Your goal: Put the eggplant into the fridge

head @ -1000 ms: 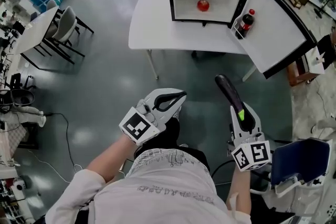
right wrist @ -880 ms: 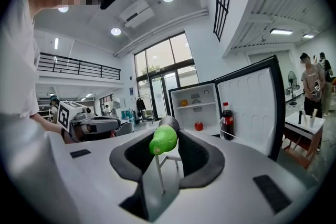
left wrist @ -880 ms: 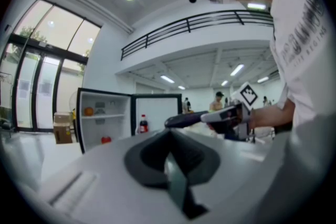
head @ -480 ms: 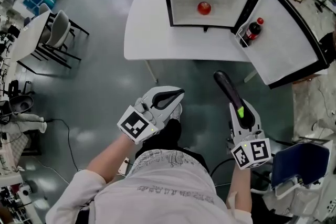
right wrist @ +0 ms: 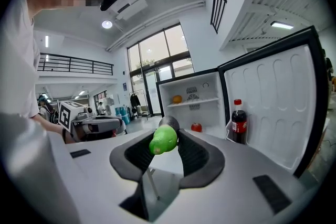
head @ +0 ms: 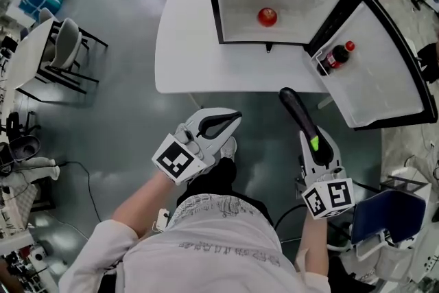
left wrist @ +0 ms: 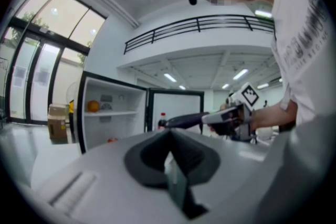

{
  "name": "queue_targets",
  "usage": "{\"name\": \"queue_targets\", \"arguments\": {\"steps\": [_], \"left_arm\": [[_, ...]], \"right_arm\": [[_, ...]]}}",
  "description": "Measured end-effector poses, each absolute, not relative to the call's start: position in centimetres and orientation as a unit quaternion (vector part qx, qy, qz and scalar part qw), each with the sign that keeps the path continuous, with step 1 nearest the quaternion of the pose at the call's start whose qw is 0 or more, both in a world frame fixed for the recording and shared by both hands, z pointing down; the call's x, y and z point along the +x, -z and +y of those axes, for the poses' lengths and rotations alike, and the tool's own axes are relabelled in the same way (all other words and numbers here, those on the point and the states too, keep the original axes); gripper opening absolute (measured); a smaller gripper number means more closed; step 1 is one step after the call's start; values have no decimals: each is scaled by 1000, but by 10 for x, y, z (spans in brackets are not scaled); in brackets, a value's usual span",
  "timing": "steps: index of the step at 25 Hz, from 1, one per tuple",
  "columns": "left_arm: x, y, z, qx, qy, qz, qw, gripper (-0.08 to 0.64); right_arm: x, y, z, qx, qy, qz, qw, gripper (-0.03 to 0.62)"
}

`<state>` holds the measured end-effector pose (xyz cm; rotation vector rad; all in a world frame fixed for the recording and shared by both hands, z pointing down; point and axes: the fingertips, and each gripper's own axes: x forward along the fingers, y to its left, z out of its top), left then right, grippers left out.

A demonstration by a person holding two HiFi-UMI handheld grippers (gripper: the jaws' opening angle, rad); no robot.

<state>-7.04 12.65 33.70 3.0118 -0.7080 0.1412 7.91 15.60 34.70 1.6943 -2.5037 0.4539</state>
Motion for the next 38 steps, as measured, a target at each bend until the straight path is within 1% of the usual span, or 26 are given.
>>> {"name": "queue_targets", "arguments": {"steps": [10,19,32,38], "left_arm": [[-78,-332,45,975,-43,-215,34,8],[-86,-321,-12,979,-31,-197,30,6],[-88,-318,-40,981,-16,-191,36,8],[-82,-316,-50,980,-12,-195,33,6]], "right_arm": [[69,-343,77,563,-154,-810,49,118],[60,-328,21,581,-142,-800,49,118],[61,-320,-15,598,-129,-790,50,118],[72,-318,-27,602,-124,-787,49,118]]}}
